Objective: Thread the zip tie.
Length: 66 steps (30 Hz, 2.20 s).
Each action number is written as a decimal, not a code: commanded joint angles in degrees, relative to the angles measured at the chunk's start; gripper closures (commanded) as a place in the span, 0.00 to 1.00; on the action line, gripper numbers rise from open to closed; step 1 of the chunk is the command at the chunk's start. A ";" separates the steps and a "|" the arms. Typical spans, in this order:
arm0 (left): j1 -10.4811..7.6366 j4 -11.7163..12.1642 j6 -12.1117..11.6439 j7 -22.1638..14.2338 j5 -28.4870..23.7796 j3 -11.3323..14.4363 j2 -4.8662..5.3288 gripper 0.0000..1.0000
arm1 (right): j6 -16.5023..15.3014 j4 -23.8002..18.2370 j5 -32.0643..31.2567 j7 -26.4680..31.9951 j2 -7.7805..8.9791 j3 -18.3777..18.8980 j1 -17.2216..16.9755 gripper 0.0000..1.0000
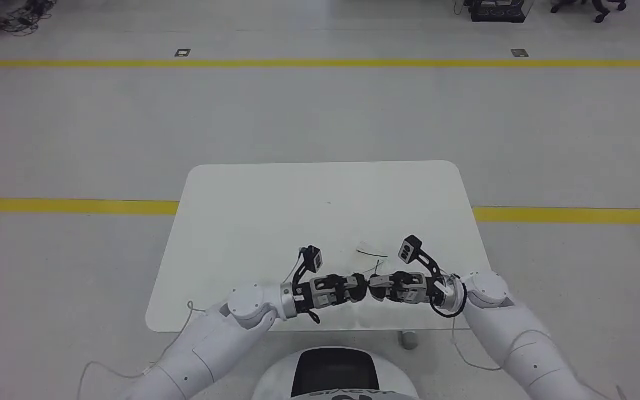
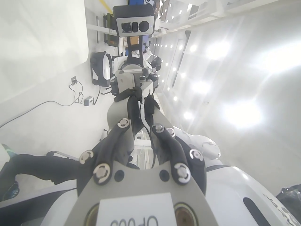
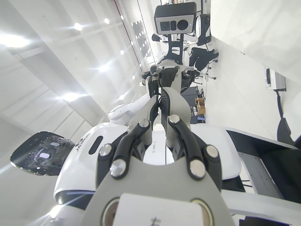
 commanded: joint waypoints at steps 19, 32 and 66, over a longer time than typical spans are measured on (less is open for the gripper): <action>-0.36 0.55 -0.03 -0.13 -0.42 0.41 -0.10 0.96 | -0.45 0.56 0.61 0.15 -0.21 -0.56 0.24 1.00; -0.38 0.57 -0.22 -0.04 -0.50 0.54 -0.10 1.00 | -0.70 0.64 0.90 0.28 -0.26 -0.60 0.23 1.00; -0.37 1.33 -4.47 4.30 7.67 -2.65 0.96 1.00 | -0.81 0.31 2.16 -2.18 0.35 2.44 -1.15 0.00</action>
